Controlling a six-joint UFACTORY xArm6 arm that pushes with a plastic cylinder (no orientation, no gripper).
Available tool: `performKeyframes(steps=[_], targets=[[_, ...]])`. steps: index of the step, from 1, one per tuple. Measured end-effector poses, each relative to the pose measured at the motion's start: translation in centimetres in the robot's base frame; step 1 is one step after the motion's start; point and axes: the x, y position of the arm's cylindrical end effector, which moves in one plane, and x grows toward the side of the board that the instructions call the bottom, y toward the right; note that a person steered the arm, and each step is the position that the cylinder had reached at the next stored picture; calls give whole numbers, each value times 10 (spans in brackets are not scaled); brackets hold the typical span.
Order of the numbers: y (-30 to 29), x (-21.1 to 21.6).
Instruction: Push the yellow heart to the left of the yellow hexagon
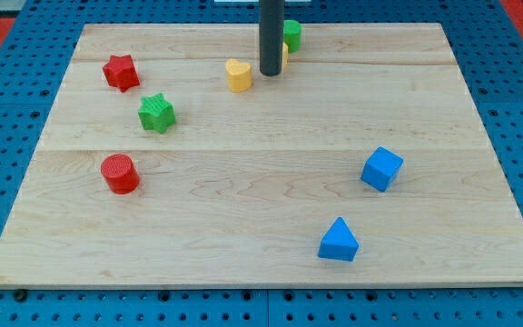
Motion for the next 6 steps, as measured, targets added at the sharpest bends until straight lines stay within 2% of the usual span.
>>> performKeyframes(steps=[1,2,3,6], targets=[[0,-20],[0,16],[0,35],[-2,35]])
